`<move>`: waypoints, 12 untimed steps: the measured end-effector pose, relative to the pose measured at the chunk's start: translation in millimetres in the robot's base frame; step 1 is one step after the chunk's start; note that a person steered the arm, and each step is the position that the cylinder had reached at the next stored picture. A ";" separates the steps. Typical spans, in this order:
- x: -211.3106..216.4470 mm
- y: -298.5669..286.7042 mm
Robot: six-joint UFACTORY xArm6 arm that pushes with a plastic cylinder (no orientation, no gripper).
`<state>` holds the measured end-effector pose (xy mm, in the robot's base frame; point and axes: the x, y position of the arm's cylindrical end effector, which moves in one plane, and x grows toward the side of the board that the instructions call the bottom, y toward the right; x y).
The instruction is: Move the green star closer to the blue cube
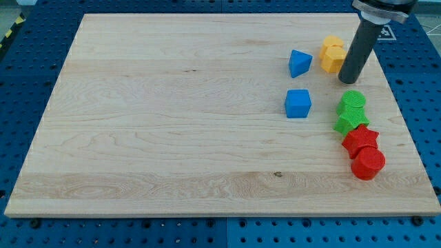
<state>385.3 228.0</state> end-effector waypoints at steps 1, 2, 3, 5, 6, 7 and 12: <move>0.0 10.0; 0.0 20.6; 0.0 27.8; 0.0 39.9; 0.0 46.1; 0.0 52.4; 34.4 57.6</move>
<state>419.7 285.7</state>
